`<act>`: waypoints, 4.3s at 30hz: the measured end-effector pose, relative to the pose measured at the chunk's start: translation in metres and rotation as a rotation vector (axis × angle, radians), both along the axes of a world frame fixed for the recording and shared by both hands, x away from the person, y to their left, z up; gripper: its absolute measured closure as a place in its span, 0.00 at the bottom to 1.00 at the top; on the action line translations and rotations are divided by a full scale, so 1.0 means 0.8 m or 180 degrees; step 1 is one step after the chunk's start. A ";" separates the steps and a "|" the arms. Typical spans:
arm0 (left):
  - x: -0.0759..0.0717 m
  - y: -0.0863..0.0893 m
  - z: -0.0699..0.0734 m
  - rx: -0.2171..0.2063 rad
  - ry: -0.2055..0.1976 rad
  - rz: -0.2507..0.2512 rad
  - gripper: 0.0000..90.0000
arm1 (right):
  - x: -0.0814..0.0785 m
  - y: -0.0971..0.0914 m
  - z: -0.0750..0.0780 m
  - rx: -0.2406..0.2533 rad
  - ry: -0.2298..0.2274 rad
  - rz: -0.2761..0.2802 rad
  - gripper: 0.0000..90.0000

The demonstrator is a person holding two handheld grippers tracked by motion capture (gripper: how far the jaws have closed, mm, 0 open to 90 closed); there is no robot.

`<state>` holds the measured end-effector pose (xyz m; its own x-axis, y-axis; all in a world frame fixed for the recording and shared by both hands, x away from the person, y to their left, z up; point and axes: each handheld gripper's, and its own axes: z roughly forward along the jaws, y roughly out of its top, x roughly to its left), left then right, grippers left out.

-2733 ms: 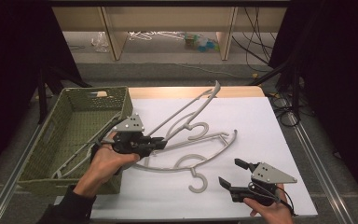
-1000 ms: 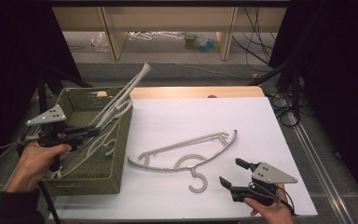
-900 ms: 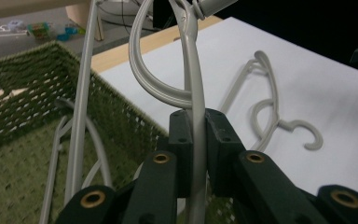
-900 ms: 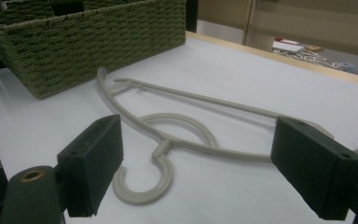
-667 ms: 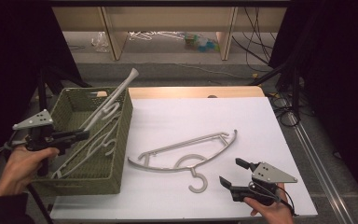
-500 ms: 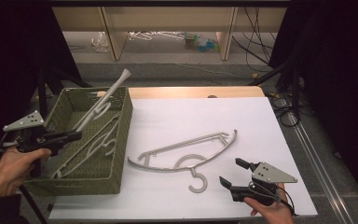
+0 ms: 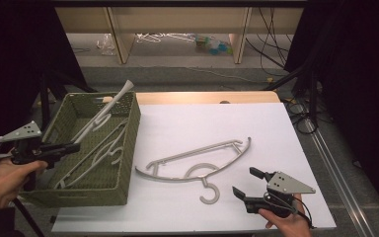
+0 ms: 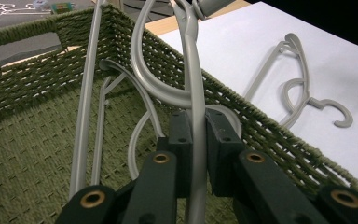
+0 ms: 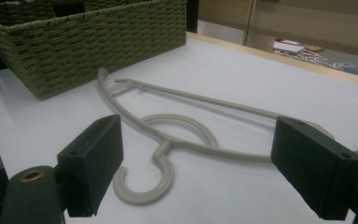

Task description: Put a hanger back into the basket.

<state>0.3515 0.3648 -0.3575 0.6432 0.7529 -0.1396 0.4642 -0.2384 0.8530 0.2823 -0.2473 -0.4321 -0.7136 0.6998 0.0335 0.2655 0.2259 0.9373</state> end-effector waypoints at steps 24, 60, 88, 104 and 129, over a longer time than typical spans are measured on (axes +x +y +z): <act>0.013 0.000 -0.031 0.0462 0.0359 0.0062 0.90 | 0.000 0.000 0.001 -0.0043 -0.0003 0.0004 0.20; 0.015 -0.050 -0.012 0.0688 0.0353 0.0026 0.64 | 0.000 0.000 0.000 -0.0026 -0.0005 -0.0010 0.20; -0.008 -0.180 0.019 0.0093 -0.0168 -0.0184 0.35 | -0.001 -0.001 0.001 -0.0035 -0.0017 -0.0018 0.20; -0.020 -0.257 -0.021 -0.0066 -0.0311 -0.0420 0.28 | 0.000 -0.001 0.001 0.0008 -0.0022 -0.0007 0.20; -0.035 -0.312 -0.085 0.0097 -0.0193 -0.0683 0.24 | 0.001 -0.001 0.000 -0.0001 0.0025 0.0021 0.20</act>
<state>0.3238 0.1150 -0.4254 0.7957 0.6010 -0.0750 0.3480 -0.3524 0.8687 0.2828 -0.2485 -0.4323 -0.7180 0.6950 0.0389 0.2714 0.2280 0.9351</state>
